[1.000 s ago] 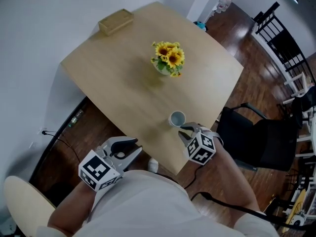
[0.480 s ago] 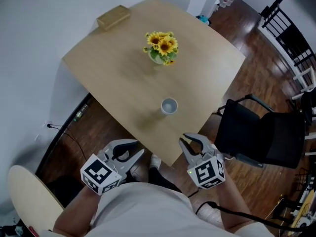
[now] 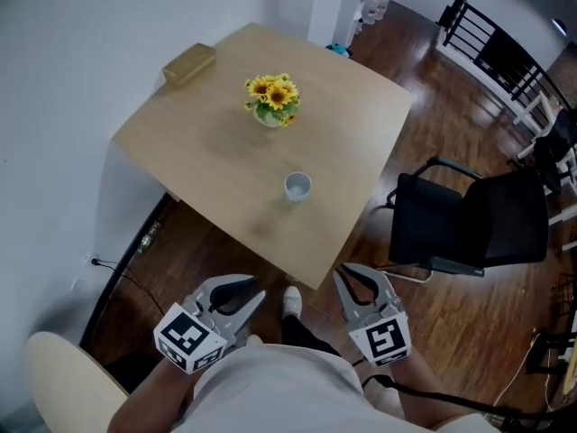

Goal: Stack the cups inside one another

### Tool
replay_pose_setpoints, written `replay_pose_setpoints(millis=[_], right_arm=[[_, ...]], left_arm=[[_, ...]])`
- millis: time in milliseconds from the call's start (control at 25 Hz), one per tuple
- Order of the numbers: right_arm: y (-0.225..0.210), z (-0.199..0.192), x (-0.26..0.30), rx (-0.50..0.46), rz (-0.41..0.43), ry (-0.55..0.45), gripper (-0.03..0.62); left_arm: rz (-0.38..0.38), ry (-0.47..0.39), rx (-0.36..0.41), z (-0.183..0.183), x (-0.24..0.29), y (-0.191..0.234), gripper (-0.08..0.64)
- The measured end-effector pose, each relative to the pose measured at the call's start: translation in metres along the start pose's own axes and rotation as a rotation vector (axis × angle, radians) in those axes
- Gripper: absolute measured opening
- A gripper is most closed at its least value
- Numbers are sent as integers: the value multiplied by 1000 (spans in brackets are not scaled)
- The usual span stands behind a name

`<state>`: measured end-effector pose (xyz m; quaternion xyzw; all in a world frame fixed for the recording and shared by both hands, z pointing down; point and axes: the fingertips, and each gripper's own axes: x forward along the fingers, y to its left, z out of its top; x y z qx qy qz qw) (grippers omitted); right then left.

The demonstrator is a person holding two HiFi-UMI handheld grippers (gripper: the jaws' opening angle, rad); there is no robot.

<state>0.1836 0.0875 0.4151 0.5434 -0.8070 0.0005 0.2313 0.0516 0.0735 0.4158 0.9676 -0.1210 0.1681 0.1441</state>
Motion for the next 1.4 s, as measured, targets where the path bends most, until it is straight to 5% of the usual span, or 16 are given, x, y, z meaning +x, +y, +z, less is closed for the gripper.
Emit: replay_pose_setpoints(millis=[240, 480, 1000, 1400], right_arm=[[52, 18, -54, 93, -150, -69, 8], [92, 11, -98, 139, -205, -14, 6], [103, 10, -130, 38, -146, -42, 6], [75, -34, -189, 26, -92, 22, 6]], left_arm=[[-35, -29, -10, -38, -60, -40, 91], [-65, -27, -51, -82, -94, -64, 91], [-20, -51, -6, -75, -91, -95, 91], [-69, -65, 23, -43, -27, -174, 87]])
